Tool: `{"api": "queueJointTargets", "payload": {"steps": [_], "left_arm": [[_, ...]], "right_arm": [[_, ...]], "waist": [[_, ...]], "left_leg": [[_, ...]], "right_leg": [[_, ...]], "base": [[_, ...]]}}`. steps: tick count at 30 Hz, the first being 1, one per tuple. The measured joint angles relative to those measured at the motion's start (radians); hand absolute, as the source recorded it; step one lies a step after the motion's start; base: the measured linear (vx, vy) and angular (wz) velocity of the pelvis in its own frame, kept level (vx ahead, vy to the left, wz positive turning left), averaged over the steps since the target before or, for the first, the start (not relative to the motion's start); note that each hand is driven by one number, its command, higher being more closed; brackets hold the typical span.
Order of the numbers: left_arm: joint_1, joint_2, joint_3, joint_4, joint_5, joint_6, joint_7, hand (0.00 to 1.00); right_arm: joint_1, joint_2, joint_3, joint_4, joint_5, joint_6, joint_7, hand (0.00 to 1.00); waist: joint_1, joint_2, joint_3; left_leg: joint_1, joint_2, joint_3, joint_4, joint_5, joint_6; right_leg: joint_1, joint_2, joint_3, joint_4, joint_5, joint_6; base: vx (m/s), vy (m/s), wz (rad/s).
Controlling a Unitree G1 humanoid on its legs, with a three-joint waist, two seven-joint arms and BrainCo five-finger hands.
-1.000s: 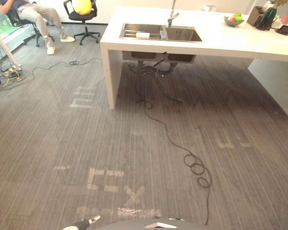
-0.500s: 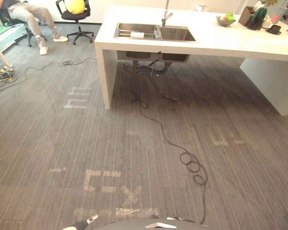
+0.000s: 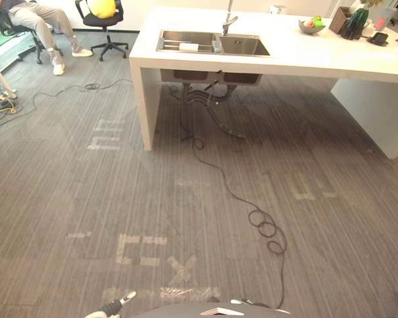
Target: Walk over to the sink, pick up the cup, carry it to the dishwasher, place the cup inside the dishwasher, then close the dishwasher door
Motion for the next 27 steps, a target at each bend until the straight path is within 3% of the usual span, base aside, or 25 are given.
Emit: {"api": "queueJointTargets", "payload": {"steps": [1,5,6,8,10,12,13,15,17,18,19,20,21,22,23,24,27], "left_arm": [[0.000,0.001,0.000,0.000,-0.013,-0.006,0.006,0.00],[0.000,-0.006,0.021,-0.002,-0.032,-0.015,0.009,0.00],[0.002,-0.006,0.044,-0.002,-0.036,-0.015,0.012,0.00],[-0.002,-0.006,0.062,-0.002,-0.036,-0.015,0.021,0.00],[-0.017,-0.020,0.089,-0.001,-0.036,-0.015,0.026,0.00],[-0.024,-0.068,0.161,-0.024,-0.037,-0.016,0.026,0.00],[-0.024,-0.078,0.176,-0.034,-0.035,-0.016,0.027,0.00],[-0.021,-0.092,0.202,-0.047,-0.015,-0.016,0.028,0.00],[-0.017,-0.095,0.217,-0.064,0.008,-0.016,0.030,0.00],[-0.017,-0.110,0.228,-0.060,0.029,-0.014,0.041,0.00],[-0.011,-0.119,0.228,-0.059,0.041,-0.013,0.045,0.00],[-0.004,-0.137,0.228,-0.061,0.052,-0.017,0.049,0.00],[-0.014,-0.137,0.236,-0.063,0.062,-0.016,0.047,0.00],[-0.016,-0.137,0.252,-0.067,0.062,-0.025,0.059,0.00],[-0.016,-0.138,0.260,-0.071,0.062,-0.030,0.060,0.00],[-0.022,-0.135,0.283,-0.089,0.041,-0.049,0.070,0.00],[-0.032,-0.139,0.285,-0.116,0.032,-0.082,0.079,0.00]], "right_arm": [[0.001,0.000,0.000,-0.010,0.022,-0.003,-0.007,0.00],[0.001,0.002,0.001,-0.026,0.064,-0.011,-0.027,0.00],[0.002,0.004,-0.001,-0.029,0.076,-0.018,-0.027,0.00],[0.002,0.006,-0.005,-0.028,0.081,-0.030,-0.024,0.00],[0.005,0.017,-0.050,-0.024,0.089,-0.036,-0.014,0.00],[0.028,0.030,-0.094,-0.020,0.092,-0.059,0.002,0.00],[0.035,0.032,-0.093,-0.020,0.091,-0.062,0.003,0.00],[0.073,0.042,-0.093,-0.020,0.085,-0.066,0.005,0.00],[0.089,0.047,-0.095,-0.010,0.086,-0.065,0.007,0.00],[0.094,0.038,-0.120,-0.005,0.087,-0.061,0.023,0.00],[0.101,0.027,-0.129,-0.005,0.087,-0.061,0.027,0.00],[0.107,0.009,-0.133,0.006,0.086,-0.053,0.026,0.00],[0.101,0.004,-0.132,0.012,0.086,-0.046,0.027,0.00],[0.098,-0.002,-0.129,0.011,0.086,-0.041,0.030,0.00],[0.098,-0.004,-0.129,0.010,0.086,-0.041,0.032,0.00],[0.090,-0.012,-0.127,0.011,0.087,-0.042,0.039,0.00],[0.074,-0.015,-0.110,0.022,0.090,-0.046,0.038,0.00]], "waist": [[-0.003,-0.002,0.005],[-0.003,0.005,0.037],[-0.008,-0.005,0.046],[-0.018,-0.009,0.047],[-0.027,-0.008,0.055],[-0.024,-0.007,0.064],[-0.024,-0.008,0.067],[-0.022,-0.010,0.067],[-0.019,-0.020,0.066],[-0.025,0.008,0.067],[-0.029,0.013,0.060],[-0.022,0.043,0.047],[-0.019,0.051,0.046],[-0.018,0.051,0.062],[-0.018,0.055,0.064],[-0.008,0.066,0.077],[0.023,0.059,0.078]], "left_leg": [[0.006,-0.006,-0.002,-0.003,-0.011,-0.001],[0.054,0.000,-0.005,-0.005,-0.022,0.015],[0.082,0.002,-0.009,-0.004,-0.026,0.023],[0.084,0.010,-0.015,-0.005,-0.032,0.026],[0.080,0.020,-0.030,-0.005,-0.040,0.024],[0.091,0.042,-0.038,0.001,-0.057,-0.002],[0.100,0.049,-0.042,0.005,-0.067,-0.010],[0.125,0.091,-0.064,0.075,-0.142,-0.060],[0.143,0.110,-0.075,0.113,-0.193,-0.093],[0.160,0.150,-0.084,0.121,-0.227,-0.107],[0.170,0.175,-0.090,0.128,-0.237,-0.104],[0.147,0.201,-0.101,0.241,-0.241,-0.120],[0.066,0.223,-0.116,0.437,-0.222,-0.138],[-0.033,0.254,-0.142,0.687,-0.163,-0.175],[-0.055,0.261,-0.144,0.753,-0.149,-0.183],[-0.161,0.295,-0.136,1.034,-0.154,-0.172],[-0.302,0.271,-0.061,1.159,-0.221,-0.156]], "right_leg": [[-0.043,-0.013,0.003,0.119,-0.046,0.010],[-0.144,-0.035,0.000,0.398,-0.054,0.003],[-0.180,-0.053,-0.005,0.483,-0.078,-0.020],[-0.203,-0.061,-0.026,0.427,-0.109,-0.016],[-0.211,-0.059,-0.025,0.231,-0.053,-0.009],[-0.210,-0.061,0.005,0.040,0.046,0.003],[-0.209,-0.064,0.004,0.040,0.052,0.002],[-0.187,-0.068,0.004,0.112,0.044,-0.011],[-0.183,-0.076,0.001,0.196,0.000,-0.016],[-0.198,-0.049,-0.013,0.275,-0.027,0.004],[-0.192,-0.027,-0.028,0.287,-0.059,-0.002],[-0.184,0.011,-0.037,0.296,-0.096,-0.024],[-0.141,0.030,-0.043,0.272,-0.118,-0.038],[-0.069,0.059,-0.045,0.217,-0.126,-0.053],[-0.051,0.068,-0.046,0.202,-0.128,-0.055],[0.054,0.105,-0.045,0.138,-0.134,-0.085],[0.175,0.115,-0.024,0.070,-0.144,-0.093]], "base": [[-0.04,0.018,0.10],[-0.11,0.029,0.02],[-0.12,0.009,0.02],[-0.25,-0.002,0.11],[-0.30,0.000,0.21],[-0.15,-0.049,0.22],[0.06,-0.135,0.22],[0.25,-0.224,0.29],[0.44,-0.357,0.18],[0.51,-0.387,0.15],[0.54,-0.357,0.03],[0.56,-0.319,-0.03],[0.67,-0.381,-0.14],[0.51,-0.285,-0.09],[0.52,-0.207,-0.13],[0.34,-0.087,-0.13],[0.14,0.049,-0.36]]}}
